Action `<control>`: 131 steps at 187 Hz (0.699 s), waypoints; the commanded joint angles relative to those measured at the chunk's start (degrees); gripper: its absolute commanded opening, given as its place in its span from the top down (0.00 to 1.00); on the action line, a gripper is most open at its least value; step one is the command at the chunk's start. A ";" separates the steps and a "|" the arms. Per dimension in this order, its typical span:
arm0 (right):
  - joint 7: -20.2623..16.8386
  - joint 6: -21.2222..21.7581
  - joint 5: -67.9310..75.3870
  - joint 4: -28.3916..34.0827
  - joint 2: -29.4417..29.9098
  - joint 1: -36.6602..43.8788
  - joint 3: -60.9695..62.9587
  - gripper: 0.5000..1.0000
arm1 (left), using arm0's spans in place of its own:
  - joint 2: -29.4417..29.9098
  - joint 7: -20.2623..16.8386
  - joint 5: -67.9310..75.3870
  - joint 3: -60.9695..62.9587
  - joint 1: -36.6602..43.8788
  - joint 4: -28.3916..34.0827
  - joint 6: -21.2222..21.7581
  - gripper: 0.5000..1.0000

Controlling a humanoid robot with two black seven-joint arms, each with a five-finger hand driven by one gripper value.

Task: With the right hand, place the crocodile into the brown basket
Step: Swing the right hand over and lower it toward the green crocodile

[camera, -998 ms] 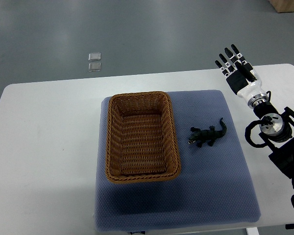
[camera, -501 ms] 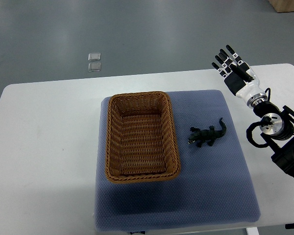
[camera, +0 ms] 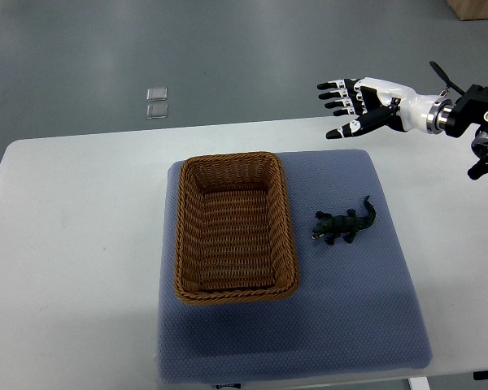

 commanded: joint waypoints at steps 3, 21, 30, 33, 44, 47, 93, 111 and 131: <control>-1.99 0.76 -4.98 2.30 -1.87 9.86 -13.44 0.14 | 0.00 -0.01 -0.02 0.24 -0.03 -0.01 0.00 0.00; -3.75 0.94 -7.09 3.44 -1.60 16.46 -21.89 0.14 | 0.00 -0.01 -0.02 0.24 -0.29 -0.01 0.00 0.00; -4.98 1.38 -7.62 4.76 -1.34 20.33 -26.81 0.14 | 0.00 -0.01 -0.02 0.33 -0.47 -0.01 0.00 0.00; -5.59 1.55 -7.62 5.28 -1.16 21.64 -28.83 0.14 | 0.00 -0.01 -0.02 0.33 -0.47 -0.01 0.00 0.00; -7.79 1.99 -7.54 6.69 -0.81 24.72 -33.40 0.13 | 0.00 -0.01 -0.02 0.33 -0.47 -0.01 0.00 0.00; -8.23 1.99 -7.45 6.96 -0.64 25.25 -34.02 0.13 | 0.00 -0.01 -0.02 0.33 -0.47 -0.01 0.00 0.00; -13.07 4.89 -2.26 10.29 0.95 29.91 -37.89 0.13 | 0.00 -0.01 -0.11 0.07 -0.47 0.52 0.00 0.00; -13.24 5.07 0.02 13.10 0.86 30.08 -37.89 0.13 | 0.00 -0.01 -0.02 -0.02 -0.47 0.43 0.00 0.00; -13.16 4.19 0.29 15.57 0.77 29.38 -38.24 0.14 | 0.00 -0.01 -0.02 -0.02 -0.47 0.08 0.00 0.00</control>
